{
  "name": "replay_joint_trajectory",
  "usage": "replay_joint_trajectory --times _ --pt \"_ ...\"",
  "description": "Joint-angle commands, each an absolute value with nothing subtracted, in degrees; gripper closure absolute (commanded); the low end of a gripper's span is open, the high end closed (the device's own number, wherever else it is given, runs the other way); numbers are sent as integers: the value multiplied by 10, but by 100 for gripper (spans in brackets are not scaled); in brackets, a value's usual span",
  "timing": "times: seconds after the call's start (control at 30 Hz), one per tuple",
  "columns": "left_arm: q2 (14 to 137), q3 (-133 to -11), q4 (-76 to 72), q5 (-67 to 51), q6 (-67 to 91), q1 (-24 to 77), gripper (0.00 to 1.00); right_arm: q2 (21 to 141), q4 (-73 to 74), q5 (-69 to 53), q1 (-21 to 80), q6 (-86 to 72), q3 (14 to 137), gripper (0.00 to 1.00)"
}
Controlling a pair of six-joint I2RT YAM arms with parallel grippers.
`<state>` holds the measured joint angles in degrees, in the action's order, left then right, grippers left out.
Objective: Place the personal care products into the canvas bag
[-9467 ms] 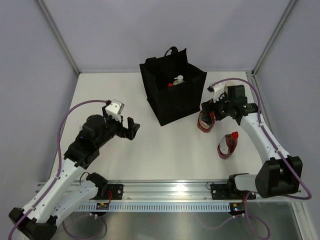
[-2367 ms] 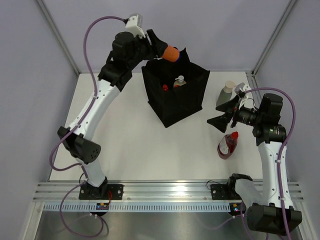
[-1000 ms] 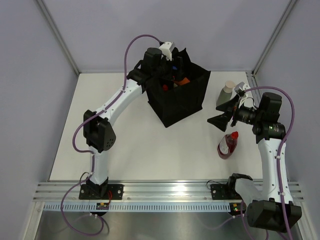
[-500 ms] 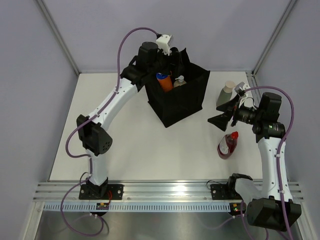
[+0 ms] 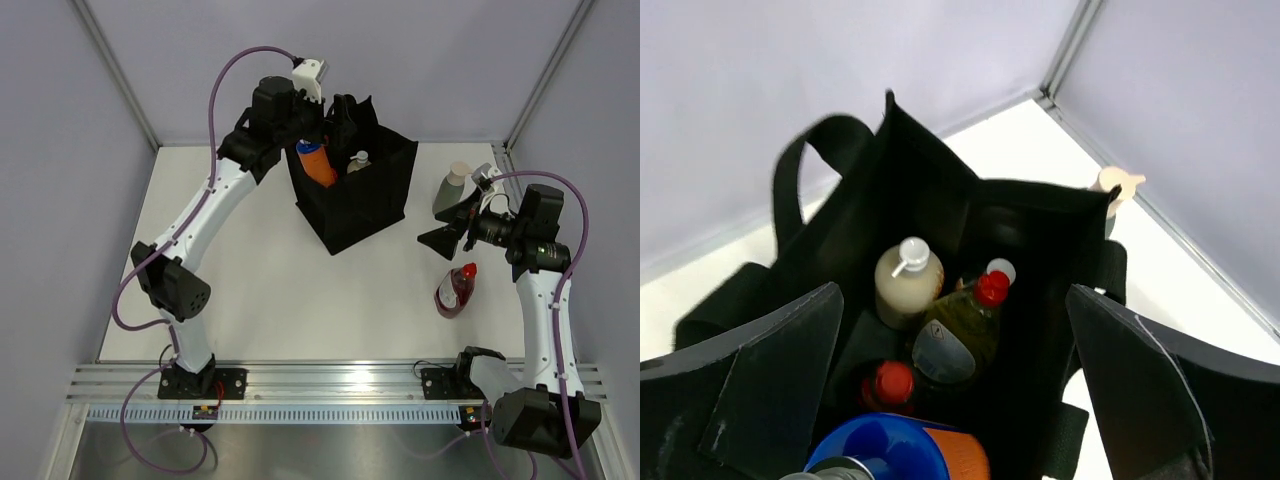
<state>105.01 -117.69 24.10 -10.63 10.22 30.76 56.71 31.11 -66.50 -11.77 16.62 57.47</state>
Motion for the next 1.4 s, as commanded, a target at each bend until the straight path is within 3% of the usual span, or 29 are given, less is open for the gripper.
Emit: replay_joint_trajectory --times 0.0,0.23,0.47,0.8,1.03,1.37 --pt "1061 -1169 193 -145 120 305 1 569 298 -664 -126 173 573 0" --pt "1092 -1151 162 -142 134 319 1 573 301 -664 -127 176 576 0" --pt "1128 -1172 216 66 34 371 1 571 304 -667 -127 178 577 1" --pt "1155 -1130 206 118 -16 371 1 571 307 -673 -127 178 577 0" --pt "1155 -1073 101 -85 17 356 2 569 308 -674 -128 178 577 0" --pt "1078 -1095 33 -135 73 356 1 572 313 -672 -128 185 579 1"
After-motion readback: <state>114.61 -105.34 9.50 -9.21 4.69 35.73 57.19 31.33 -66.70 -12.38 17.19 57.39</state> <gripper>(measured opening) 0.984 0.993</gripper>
